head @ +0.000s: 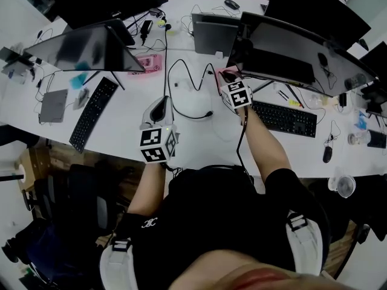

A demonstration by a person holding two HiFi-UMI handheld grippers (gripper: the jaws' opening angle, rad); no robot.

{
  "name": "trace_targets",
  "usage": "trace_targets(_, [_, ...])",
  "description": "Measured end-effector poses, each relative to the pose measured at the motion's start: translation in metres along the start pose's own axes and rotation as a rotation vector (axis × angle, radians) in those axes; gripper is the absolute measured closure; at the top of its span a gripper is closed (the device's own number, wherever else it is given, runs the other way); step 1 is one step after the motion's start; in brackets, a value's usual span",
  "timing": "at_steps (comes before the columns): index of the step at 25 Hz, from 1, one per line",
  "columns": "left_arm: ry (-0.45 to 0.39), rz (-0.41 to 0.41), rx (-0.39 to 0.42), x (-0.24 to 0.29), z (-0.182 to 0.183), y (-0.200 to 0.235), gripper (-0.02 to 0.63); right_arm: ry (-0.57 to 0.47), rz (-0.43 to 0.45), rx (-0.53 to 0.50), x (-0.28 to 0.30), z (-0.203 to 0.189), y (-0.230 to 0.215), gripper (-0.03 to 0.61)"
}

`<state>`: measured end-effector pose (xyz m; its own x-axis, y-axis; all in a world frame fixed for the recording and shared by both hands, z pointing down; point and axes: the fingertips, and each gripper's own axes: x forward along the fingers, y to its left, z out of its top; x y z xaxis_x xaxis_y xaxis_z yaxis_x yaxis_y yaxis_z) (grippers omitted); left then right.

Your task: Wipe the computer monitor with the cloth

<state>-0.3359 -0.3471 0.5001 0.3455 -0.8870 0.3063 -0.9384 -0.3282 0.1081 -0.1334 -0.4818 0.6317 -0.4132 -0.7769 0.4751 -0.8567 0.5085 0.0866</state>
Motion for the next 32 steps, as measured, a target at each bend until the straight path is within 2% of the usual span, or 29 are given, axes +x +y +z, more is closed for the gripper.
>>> trace_targets(5, [-0.015, -0.034, -0.001, 0.006, 0.004, 0.002, 0.565, -0.082, -0.066, 0.01, -0.012, 0.037, -0.004, 0.569])
trace_targets(14, [-0.037, -0.099, -0.008, 0.022, 0.013, -0.008, 0.565, -0.314, -0.249, 0.022, -0.06, 0.121, -0.02, 0.568])
trace_targets(23, [-0.037, -0.14, -0.006, 0.031, 0.015, -0.022, 0.565, -0.487, -0.321, -0.011, -0.108, 0.187, -0.03, 0.568])
trace_targets(32, [-0.054, -0.14, -0.006, 0.027, 0.022, -0.028, 0.565, -0.681, -0.397, -0.087, -0.164, 0.271, -0.034, 0.569])
